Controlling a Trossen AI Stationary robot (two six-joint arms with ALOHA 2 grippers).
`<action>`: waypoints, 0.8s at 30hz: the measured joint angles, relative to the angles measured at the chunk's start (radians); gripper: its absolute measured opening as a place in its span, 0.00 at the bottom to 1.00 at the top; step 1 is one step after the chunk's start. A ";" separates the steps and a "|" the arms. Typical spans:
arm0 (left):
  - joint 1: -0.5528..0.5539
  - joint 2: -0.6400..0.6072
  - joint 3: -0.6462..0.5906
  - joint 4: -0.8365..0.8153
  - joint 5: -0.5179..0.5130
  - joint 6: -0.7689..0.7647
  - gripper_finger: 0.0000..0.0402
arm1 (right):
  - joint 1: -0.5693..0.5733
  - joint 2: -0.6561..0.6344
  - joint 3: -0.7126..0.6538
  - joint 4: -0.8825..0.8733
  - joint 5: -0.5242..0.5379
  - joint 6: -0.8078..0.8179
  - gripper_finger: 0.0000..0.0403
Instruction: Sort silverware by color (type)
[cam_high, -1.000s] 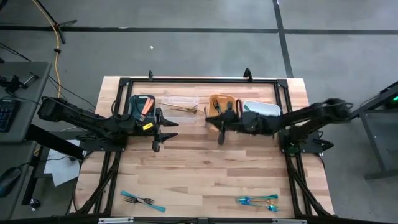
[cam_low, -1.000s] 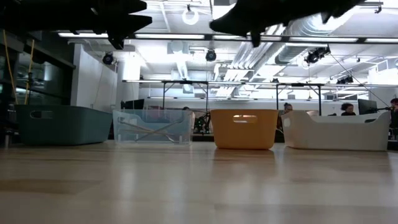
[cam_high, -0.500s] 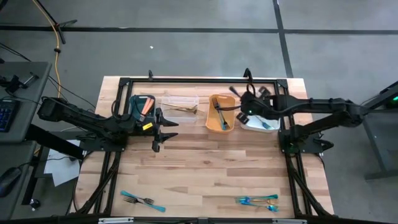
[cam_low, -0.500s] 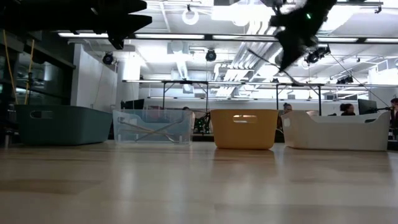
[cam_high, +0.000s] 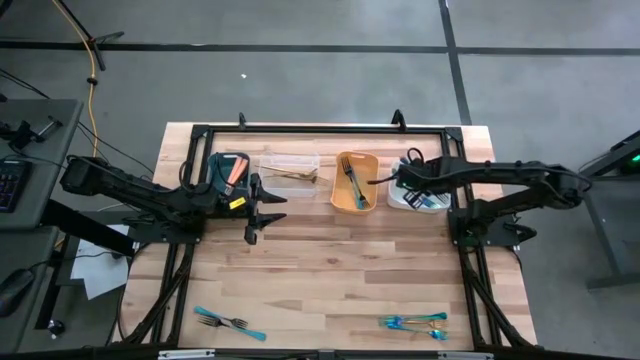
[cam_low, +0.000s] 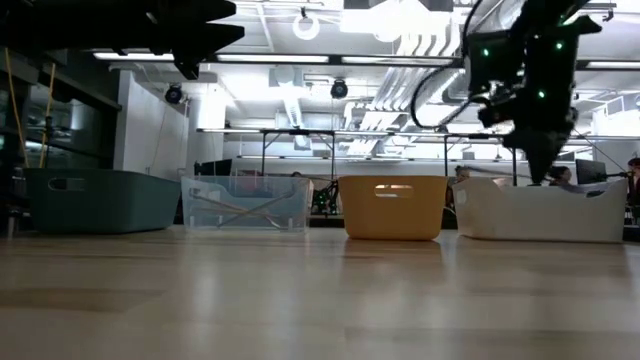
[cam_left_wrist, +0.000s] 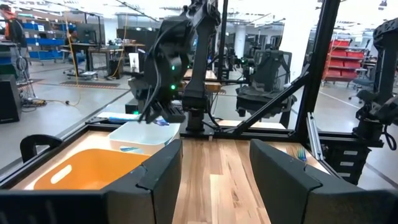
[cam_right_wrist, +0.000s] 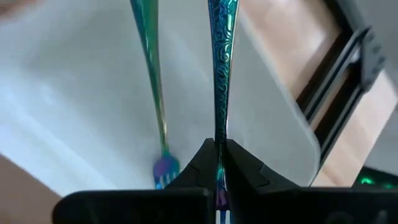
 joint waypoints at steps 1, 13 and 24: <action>0.000 0.000 0.000 0.000 0.000 0.000 0.45 | -0.005 0.000 -0.014 0.000 -0.014 0.000 0.01; 0.000 0.000 0.000 0.000 0.000 0.000 0.45 | -0.013 0.000 -0.056 0.052 -0.114 0.000 0.03; 0.000 0.000 0.000 0.000 0.000 0.001 0.45 | -0.012 0.000 -0.056 0.041 -0.146 0.019 0.24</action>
